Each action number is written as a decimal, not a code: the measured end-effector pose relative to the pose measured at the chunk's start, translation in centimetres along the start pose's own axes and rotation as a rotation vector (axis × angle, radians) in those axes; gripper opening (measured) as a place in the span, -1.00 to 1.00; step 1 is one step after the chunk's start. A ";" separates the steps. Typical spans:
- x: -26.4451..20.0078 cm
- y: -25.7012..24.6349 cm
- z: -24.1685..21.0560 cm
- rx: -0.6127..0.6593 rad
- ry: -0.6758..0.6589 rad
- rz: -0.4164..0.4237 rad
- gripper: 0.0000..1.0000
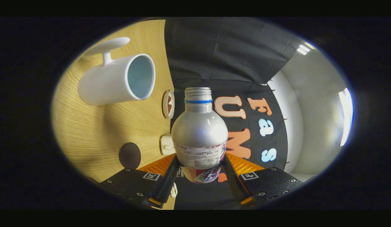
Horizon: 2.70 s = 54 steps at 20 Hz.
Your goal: Take the bottle from table, then pour the juice into the cup, finally place the bottle on the coaster
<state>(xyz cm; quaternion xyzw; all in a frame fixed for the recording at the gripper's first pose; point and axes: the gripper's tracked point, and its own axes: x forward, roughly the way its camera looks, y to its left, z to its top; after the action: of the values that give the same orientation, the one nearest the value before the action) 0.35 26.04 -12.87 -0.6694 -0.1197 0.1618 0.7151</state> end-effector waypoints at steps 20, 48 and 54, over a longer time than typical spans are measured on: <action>1.4 -1.8 0.2 -0.149 -0.071 -0.042 0.53; 2.1 -1.8 1.2 -0.286 -0.128 -0.090 0.53; 2.1 -2.1 1.8 -0.285 -0.143 -0.108 0.53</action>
<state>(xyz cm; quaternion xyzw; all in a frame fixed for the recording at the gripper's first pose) 1.74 28.42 -10.69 -0.7433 -0.2279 0.1517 0.6104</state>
